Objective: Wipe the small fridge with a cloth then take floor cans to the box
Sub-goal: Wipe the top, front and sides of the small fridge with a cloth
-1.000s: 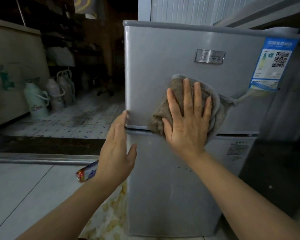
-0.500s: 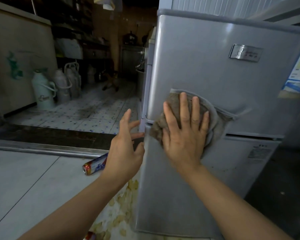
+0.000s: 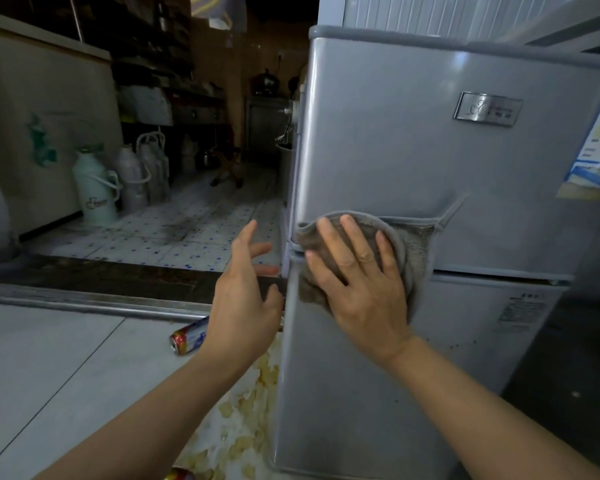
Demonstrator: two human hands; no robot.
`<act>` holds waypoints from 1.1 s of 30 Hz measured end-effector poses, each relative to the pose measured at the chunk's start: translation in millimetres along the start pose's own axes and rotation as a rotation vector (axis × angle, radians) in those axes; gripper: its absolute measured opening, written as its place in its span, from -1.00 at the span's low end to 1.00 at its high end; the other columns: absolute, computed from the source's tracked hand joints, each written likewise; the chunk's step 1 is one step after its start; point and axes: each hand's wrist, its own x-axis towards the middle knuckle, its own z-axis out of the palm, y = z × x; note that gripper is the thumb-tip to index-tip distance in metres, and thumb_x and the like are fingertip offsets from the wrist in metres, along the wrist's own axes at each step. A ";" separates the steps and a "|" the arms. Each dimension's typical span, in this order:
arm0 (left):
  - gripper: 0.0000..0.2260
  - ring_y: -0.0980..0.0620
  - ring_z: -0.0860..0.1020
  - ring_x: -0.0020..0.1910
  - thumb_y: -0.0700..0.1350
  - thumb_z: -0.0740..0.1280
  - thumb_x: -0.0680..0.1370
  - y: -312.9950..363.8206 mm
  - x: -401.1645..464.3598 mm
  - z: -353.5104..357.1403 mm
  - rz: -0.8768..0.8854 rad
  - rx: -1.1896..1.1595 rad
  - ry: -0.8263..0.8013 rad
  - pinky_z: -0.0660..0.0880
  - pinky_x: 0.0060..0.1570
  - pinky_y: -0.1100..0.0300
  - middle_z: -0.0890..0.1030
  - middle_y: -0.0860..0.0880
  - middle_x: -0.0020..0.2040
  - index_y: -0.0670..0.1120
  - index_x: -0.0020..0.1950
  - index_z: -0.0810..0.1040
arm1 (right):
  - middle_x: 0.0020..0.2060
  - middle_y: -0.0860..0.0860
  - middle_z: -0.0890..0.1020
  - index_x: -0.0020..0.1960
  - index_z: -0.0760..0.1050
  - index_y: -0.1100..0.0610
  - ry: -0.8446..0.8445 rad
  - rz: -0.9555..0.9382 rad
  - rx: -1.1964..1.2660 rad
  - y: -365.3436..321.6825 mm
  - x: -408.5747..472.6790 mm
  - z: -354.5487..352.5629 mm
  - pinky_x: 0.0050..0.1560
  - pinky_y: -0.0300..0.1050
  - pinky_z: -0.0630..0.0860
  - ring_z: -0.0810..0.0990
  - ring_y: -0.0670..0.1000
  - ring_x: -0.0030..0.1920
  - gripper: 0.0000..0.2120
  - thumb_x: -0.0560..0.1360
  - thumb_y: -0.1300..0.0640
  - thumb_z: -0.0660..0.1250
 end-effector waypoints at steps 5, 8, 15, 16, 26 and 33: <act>-0.25 0.32 0.50 0.00 -0.37 0.28 0.46 -2.8 -3.6 2.7 0.007 0.016 -0.016 0.44 -0.09 0.46 0.40 0.20 0.20 0.14 0.49 0.04 | 0.45 0.06 0.28 0.31 0.45 0.05 -0.009 -0.115 0.013 -0.7 12.2 4.1 0.49 0.08 0.02 0.22 0.09 0.48 -0.69 0.58 0.11 0.25; -0.27 0.25 0.49 0.06 -0.35 0.29 0.46 -2.0 -6.1 5.2 0.023 0.033 -0.022 0.37 -0.10 0.51 0.42 0.17 0.24 0.13 0.48 0.06 | 0.46 0.04 0.27 0.33 0.42 0.03 -0.002 -0.101 0.006 23.3 -9.0 -7.0 0.47 0.07 0.05 0.22 0.08 0.48 -0.69 0.60 0.13 0.18; -0.27 0.32 0.32 0.15 -0.26 0.37 0.43 14.7 -10.7 29.3 0.096 0.103 0.085 0.34 0.06 0.32 0.33 0.18 0.33 0.18 0.44 0.08 | 0.45 0.09 0.22 0.41 0.25 0.01 -0.089 0.023 -0.084 98.4 -79.6 -38.9 0.47 0.09 -0.03 0.05 0.08 0.53 -0.56 0.54 0.12 0.18; -0.26 0.29 0.33 0.15 -0.26 0.37 0.42 16.4 -10.6 31.6 0.088 0.115 0.096 0.37 0.10 0.25 0.32 0.16 0.34 0.17 0.44 0.08 | 0.44 0.11 0.22 0.40 0.22 0.05 -0.073 0.059 -0.025 97.1 -79.9 -38.6 0.47 0.10 -0.05 0.04 0.09 0.53 -0.54 0.52 0.16 0.19; -0.23 0.09 0.32 0.33 -0.24 0.39 0.39 21.0 -12.0 35.0 0.073 0.207 0.081 0.35 0.25 0.15 0.25 0.09 0.39 0.15 0.45 0.06 | 0.29 0.16 0.29 0.21 0.38 0.12 0.029 0.122 0.093 79.8 -63.9 -42.6 0.43 0.17 0.16 0.31 0.22 0.33 -0.72 0.53 0.12 0.31; -0.24 0.28 0.32 0.16 -0.22 0.39 0.40 17.6 -15.9 31.4 0.077 0.205 0.055 0.34 0.07 0.26 0.29 0.12 0.37 0.17 0.44 0.05 | 0.30 0.10 0.34 0.32 0.36 0.12 0.032 0.108 0.048 50.5 -55.3 -28.8 0.32 0.15 0.29 0.29 0.21 0.34 -0.61 0.51 0.28 0.20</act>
